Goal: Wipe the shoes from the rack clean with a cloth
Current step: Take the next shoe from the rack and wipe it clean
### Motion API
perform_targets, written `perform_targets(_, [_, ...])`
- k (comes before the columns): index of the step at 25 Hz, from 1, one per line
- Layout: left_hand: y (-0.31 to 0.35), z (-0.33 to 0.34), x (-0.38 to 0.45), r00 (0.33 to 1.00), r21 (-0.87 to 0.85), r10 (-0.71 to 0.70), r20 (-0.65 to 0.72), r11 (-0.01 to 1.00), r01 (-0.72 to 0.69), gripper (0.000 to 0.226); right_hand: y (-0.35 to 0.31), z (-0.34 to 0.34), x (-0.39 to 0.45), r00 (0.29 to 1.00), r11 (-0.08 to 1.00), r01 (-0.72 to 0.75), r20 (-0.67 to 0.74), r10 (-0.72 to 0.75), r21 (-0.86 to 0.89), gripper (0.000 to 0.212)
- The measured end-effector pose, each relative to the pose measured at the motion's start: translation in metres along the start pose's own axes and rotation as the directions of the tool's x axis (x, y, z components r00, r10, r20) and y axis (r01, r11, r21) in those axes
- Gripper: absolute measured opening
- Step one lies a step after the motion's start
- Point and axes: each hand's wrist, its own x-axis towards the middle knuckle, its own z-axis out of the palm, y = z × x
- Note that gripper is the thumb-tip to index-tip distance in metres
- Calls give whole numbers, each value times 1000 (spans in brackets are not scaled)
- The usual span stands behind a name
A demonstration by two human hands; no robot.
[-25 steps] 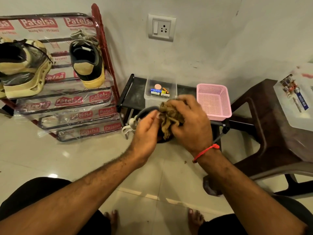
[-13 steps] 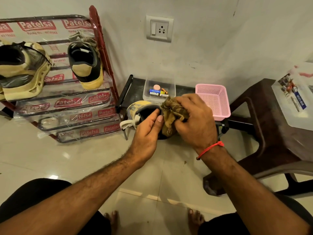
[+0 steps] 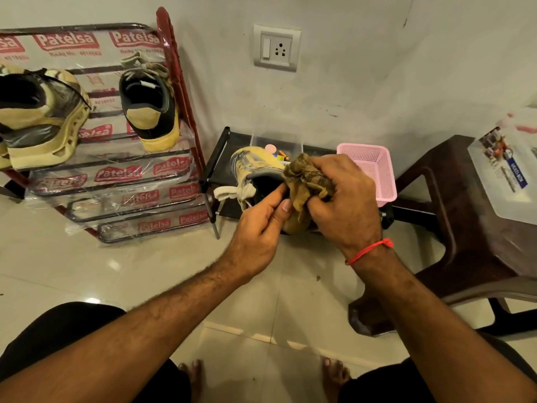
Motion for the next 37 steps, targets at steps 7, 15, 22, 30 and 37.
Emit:
perform_targets(7, [10,-19,12,963,-253,-244,-115,944,209,36,-8,14,-26,992,994,105,74,-106,19,39])
perform_targets(15, [12,-11,8,980,-200,-186,-64,965,170,43,-6,12,-18,998,998,62,17,-61,-14,40])
perform_targets(22, [17,-19,18,914,-440,-369,-169,858,266,37,-6,24,-31,990,989,124,80,-118,-80,41])
perform_targets(30, [35,-32,19,877,-543,-471,92,715,440,44,1,31,-26,989,989,147,-10,-147,-4,44])
perform_targets(37, [25,-12,7,982,261,-191,3,948,184,28,8,24,-9,995,987,95,-25,-92,128,55])
